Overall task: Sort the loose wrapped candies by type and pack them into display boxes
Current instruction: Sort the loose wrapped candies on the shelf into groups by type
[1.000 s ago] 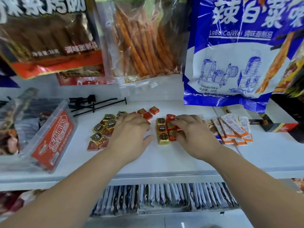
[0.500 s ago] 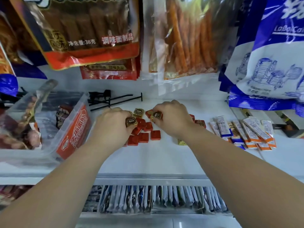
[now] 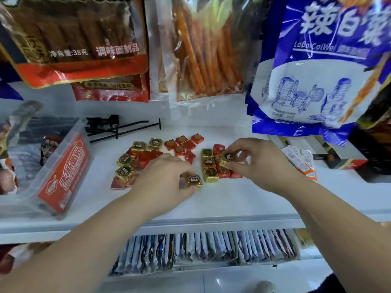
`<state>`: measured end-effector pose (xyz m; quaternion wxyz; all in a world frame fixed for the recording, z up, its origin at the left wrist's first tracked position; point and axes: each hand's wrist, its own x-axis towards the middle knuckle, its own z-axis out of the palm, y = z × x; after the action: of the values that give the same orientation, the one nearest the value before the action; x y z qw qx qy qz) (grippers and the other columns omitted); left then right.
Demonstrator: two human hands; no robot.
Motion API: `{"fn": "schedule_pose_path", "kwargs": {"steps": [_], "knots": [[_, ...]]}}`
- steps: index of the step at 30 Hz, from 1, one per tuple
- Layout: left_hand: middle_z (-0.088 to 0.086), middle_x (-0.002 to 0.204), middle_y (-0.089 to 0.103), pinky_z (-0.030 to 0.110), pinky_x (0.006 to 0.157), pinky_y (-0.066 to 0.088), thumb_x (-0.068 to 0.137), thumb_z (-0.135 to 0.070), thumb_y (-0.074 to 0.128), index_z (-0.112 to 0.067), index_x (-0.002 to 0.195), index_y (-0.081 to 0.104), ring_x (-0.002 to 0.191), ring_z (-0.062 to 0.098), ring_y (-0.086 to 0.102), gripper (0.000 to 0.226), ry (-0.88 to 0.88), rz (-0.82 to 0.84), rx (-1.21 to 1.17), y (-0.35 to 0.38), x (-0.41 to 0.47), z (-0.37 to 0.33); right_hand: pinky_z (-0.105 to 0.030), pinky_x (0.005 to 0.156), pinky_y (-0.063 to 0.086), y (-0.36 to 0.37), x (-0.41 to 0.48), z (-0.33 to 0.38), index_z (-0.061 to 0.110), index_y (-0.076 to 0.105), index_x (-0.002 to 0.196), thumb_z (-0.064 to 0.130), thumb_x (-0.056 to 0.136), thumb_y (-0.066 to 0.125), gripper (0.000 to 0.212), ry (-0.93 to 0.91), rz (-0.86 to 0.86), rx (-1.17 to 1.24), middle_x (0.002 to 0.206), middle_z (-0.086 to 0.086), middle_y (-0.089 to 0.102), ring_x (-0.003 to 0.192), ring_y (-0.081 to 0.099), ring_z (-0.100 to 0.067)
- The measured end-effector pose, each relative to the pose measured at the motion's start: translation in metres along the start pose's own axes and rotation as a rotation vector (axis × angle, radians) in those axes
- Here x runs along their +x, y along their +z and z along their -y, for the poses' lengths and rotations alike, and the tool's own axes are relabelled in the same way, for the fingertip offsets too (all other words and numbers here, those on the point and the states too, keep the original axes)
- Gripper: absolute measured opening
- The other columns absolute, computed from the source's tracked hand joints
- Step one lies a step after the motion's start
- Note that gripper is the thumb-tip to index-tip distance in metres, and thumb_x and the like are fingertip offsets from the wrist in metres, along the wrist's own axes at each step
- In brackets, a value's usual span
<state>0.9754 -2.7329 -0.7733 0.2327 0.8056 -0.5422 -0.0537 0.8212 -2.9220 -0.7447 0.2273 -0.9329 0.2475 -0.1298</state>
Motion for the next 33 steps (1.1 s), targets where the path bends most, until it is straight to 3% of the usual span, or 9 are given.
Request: {"fn": "schedule_pose_path", "kwargs": {"steps": [3, 6, 12, 15, 18, 21, 26, 29, 33], "knots": [[-0.018, 0.093, 0.066, 0.031, 0.087, 0.046, 0.079, -0.049, 0.073, -0.032, 0.099, 0.072, 0.094, 0.006, 0.051, 0.027, 0.053, 0.079, -0.023, 0.014, -0.003, -0.015, -0.013, 0.062, 0.043, -0.005, -0.029, -0.02, 0.031, 0.071, 0.094, 0.021, 0.076, 0.082, 0.024, -0.007, 0.054, 0.004, 0.077, 0.022, 0.06, 0.072, 0.062, 0.0], [-0.013, 0.092, 0.067, 0.032, 0.087, 0.046, 0.079, -0.048, 0.073, -0.028, 0.096, 0.073, 0.094, 0.011, 0.052, 0.026, 0.1, 0.057, -0.006, 0.03, 0.0, -0.021, -0.01, 0.062, 0.043, 0.003, -0.042, -0.034, 0.027, 0.072, 0.091, 0.017, 0.075, 0.083, 0.022, 0.037, 0.054, 0.08, 0.073, 0.023, 0.059, 0.071, 0.06, 0.002], [-0.009, 0.082, 0.065, 0.037, 0.073, 0.05, 0.076, -0.049, 0.069, -0.026, 0.081, 0.073, 0.08, 0.018, 0.055, 0.023, 0.172, 0.008, 0.236, 0.048, 0.01, -0.023, -0.019, 0.07, 0.05, 0.025, -0.04, -0.047, 0.023, 0.075, 0.092, 0.017, 0.074, 0.082, 0.02, -0.077, 0.025, 0.058, 0.088, 0.012, 0.066, 0.073, 0.061, -0.001], [-0.008, 0.085, 0.06, 0.037, 0.073, 0.046, 0.076, -0.049, 0.072, -0.03, 0.081, 0.075, 0.083, 0.019, 0.055, 0.02, 0.178, -0.047, 0.275, 0.05, 0.013, -0.024, -0.018, 0.07, 0.047, 0.036, -0.034, -0.047, 0.02, 0.077, 0.09, 0.014, 0.073, 0.082, 0.019, -0.149, -0.008, -0.018, 0.091, 0.006, 0.069, 0.072, 0.057, 0.001], [-0.006, 0.089, 0.058, 0.037, 0.076, 0.045, 0.08, -0.049, 0.068, -0.03, 0.087, 0.076, 0.088, 0.019, 0.054, 0.022, 0.196, -0.055, 0.285, 0.043, 0.011, -0.022, -0.023, 0.068, 0.05, 0.043, -0.028, -0.039, 0.018, 0.078, 0.086, 0.014, 0.073, 0.081, 0.014, -0.192, -0.047, -0.083, 0.097, 0.003, 0.069, 0.077, 0.063, -0.011], [-0.005, 0.1, 0.062, 0.037, 0.085, 0.045, 0.087, -0.046, 0.063, -0.03, 0.099, 0.074, 0.097, 0.02, 0.052, 0.023, 0.092, -0.011, 0.288, 0.019, 0.005, -0.008, -0.026, 0.056, 0.048, 0.042, -0.023, -0.027, 0.021, 0.076, 0.084, 0.028, 0.077, 0.073, 0.01, -0.196, -0.101, -0.136, 0.094, 0.006, 0.061, 0.07, 0.06, -0.012], [-0.001, 0.102, 0.063, 0.037, 0.081, 0.051, 0.083, -0.039, 0.067, -0.025, 0.106, 0.071, 0.096, 0.023, 0.057, 0.027, -0.216, -0.101, 0.32, -0.028, -0.014, 0.044, -0.031, 0.059, 0.051, 0.05, -0.006, 0.016, 0.018, 0.074, 0.083, 0.03, 0.079, 0.061, 0.018, -0.22, -0.181, -0.124, 0.088, 0.003, 0.062, 0.074, 0.058, -0.015], [0.001, 0.096, 0.057, 0.036, 0.074, 0.054, 0.08, -0.047, 0.066, -0.024, 0.105, 0.069, 0.087, 0.023, 0.059, 0.034, -0.356, -0.05, 0.324, -0.04, -0.024, 0.062, -0.028, 0.07, 0.048, 0.069, 0.019, 0.05, 0.021, 0.075, 0.099, 0.03, 0.086, 0.066, 0.018, -0.255, -0.097, -0.086, 0.098, 0.004, 0.064, 0.089, 0.06, -0.016], [0.0, 0.097, 0.059, 0.033, 0.072, 0.054, 0.077, -0.052, 0.069, -0.027, 0.106, 0.07, 0.084, 0.021, 0.062, 0.038, -0.399, -0.046, 0.237, -0.042, -0.034, 0.073, -0.036, 0.086, 0.048, 0.097, 0.068, 0.093, 0.023, 0.07, 0.115, 0.037, 0.088, 0.067, 0.031, -0.243, 0.007, 0.003, 0.108, 0.001, 0.064, 0.104, 0.057, -0.023]]}}
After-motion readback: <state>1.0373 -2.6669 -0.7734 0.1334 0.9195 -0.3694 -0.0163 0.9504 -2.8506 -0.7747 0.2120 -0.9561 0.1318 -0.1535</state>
